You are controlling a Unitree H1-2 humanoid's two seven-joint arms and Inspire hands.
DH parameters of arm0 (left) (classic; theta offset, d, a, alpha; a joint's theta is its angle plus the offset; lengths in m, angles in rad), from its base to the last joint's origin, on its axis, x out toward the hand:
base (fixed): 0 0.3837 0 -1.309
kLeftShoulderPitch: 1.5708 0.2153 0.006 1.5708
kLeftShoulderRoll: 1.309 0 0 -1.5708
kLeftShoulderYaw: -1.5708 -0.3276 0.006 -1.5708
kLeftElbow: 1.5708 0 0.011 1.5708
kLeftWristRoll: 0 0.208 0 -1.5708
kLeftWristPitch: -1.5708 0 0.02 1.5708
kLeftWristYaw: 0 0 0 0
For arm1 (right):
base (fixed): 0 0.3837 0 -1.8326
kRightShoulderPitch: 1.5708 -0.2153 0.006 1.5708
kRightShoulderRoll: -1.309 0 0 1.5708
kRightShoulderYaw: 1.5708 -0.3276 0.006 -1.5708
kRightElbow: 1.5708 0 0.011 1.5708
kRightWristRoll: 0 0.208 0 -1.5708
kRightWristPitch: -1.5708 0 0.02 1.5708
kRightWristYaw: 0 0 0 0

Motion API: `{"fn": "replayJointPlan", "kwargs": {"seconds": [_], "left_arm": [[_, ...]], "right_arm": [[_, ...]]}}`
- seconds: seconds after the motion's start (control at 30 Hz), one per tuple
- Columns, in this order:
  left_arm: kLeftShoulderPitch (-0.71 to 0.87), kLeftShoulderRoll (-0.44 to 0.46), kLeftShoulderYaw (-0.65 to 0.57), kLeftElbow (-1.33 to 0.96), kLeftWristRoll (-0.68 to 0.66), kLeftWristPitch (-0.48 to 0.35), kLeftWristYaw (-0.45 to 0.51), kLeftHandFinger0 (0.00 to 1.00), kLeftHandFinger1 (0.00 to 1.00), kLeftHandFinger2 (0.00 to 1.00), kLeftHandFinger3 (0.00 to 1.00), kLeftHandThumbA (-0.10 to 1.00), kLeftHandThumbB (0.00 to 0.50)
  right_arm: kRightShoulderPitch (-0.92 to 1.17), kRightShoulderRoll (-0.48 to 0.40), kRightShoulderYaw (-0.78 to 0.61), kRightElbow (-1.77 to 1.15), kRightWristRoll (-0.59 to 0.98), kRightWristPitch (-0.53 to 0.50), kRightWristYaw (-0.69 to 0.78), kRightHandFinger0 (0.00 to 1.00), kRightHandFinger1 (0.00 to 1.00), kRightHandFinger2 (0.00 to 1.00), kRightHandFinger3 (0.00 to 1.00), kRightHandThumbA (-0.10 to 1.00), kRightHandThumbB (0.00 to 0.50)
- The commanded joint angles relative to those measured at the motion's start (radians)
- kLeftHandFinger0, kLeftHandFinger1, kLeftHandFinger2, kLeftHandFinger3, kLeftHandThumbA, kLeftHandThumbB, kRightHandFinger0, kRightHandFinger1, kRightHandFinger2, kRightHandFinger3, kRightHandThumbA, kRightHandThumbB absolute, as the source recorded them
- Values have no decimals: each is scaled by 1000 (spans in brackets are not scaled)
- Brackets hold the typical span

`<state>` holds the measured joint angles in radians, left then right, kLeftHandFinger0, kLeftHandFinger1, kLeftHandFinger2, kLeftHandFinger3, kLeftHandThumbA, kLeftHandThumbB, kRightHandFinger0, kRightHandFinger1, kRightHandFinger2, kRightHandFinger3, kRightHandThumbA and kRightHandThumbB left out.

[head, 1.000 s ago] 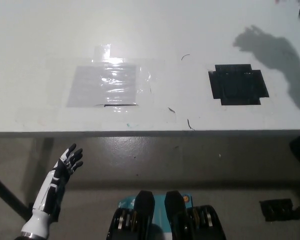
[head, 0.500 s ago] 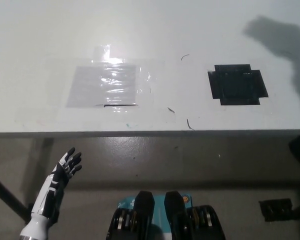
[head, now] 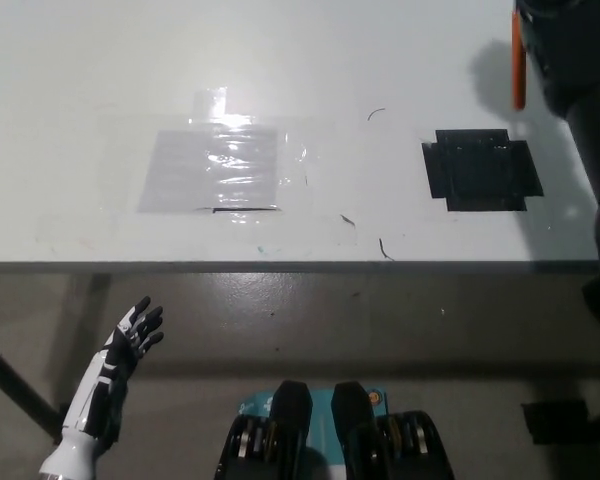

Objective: The robot uses it right hand to pick up an extended orange duster kept in the middle of the desk and presses its handle against the desk to collapse it

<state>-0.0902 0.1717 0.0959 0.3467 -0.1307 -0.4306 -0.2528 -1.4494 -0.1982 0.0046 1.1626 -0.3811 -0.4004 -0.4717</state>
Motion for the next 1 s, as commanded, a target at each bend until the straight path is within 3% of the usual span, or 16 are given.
{"fn": "replayJointPlan", "kwargs": {"seconds": [0.0,0.37,0.7,0.83,0.93,0.97], "left_arm": [[-8,11,8,-23,-14,-39,-19,1000,1000,1000,1000,1000,365],[-7,7,12,-26,-13,-39,-22,1000,1000,1000,1000,1000,344],[-9,12,6,-34,5,-39,-19,1000,1000,1000,1000,1000,322],[-10,14,2,-31,18,-39,-15,1000,1000,1000,1000,1000,326],[-9,15,3,-35,17,-39,-24,1000,1000,1000,1000,1000,310],[-8,15,3,-36,17,-39,-24,1000,1000,1000,1000,1000,310]], "right_arm": [[-40,11,-24,15,59,-70,-148,0,112,610,677,-100,93],[-14,44,-43,21,150,-70,-190,0,83,563,705,-100,80],[11,49,-55,13,209,-70,-233,0,51,521,691,-100,99],[30,53,-47,4,217,-70,-242,0,47,497,670,-100,83],[49,56,-8,-2,189,-70,-267,0,107,531,624,-100,116],[49,58,-5,1,190,-70,-268,0,50,506,595,-100,117]]}}
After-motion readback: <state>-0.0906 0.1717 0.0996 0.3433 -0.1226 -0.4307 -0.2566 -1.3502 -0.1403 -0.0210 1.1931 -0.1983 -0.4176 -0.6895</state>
